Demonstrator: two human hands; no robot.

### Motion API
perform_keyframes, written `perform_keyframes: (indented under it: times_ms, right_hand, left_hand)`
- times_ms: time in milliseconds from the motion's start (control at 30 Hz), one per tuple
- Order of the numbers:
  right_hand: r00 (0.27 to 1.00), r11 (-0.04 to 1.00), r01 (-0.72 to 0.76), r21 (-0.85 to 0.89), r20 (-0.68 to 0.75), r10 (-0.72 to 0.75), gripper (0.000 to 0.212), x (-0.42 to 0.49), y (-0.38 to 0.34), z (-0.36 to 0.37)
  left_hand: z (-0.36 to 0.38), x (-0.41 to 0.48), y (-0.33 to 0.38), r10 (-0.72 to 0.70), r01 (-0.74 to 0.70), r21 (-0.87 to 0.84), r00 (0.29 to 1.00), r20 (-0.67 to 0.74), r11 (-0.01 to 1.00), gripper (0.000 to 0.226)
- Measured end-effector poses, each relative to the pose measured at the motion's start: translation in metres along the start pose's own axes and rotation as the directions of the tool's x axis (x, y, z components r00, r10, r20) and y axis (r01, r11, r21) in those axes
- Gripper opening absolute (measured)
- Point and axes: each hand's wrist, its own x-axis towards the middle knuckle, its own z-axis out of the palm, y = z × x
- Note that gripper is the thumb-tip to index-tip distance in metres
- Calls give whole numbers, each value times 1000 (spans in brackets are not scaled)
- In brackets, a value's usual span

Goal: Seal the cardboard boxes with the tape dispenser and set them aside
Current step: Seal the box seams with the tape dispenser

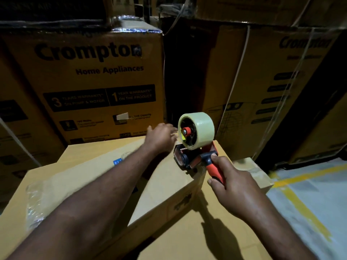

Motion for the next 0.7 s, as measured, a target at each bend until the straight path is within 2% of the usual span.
perform_keyframes:
  times_ms: [67, 133, 367, 433, 567, 700]
  right_hand:
    - [1000, 1000, 18, -3, -6, -18, 57, -2, 0, 2]
    - [1000, 1000, 25, -5, -2, -25, 58, -2, 2, 3]
    - [998, 998, 60, -25, 6, -60, 58, 2, 9, -1]
    - [999, 998, 52, -41, 0, -52, 56, -7, 15, -6]
    - [1000, 998, 26, -53, 4, -26, 56, -41, 36, -15]
    - [1000, 1000, 22, -18, 1, -22, 57, -68, 44, -7]
  left_hand:
    - [2, -10, 13, 133, -120, -90, 979, 157, 989, 32]
    - [3, -12, 13, 182, -173, -56, 952, 247, 983, 41]
    - [17, 4, -1, 115, -148, 82, 943, 314, 986, 46]
    - [14, 0, 5, 120, -148, 68, 941, 316, 987, 42]
    - [5, -5, 6, 109, -132, 46, 937, 332, 990, 55]
    - [-1, -10, 15, 93, -126, 76, 936, 338, 989, 55]
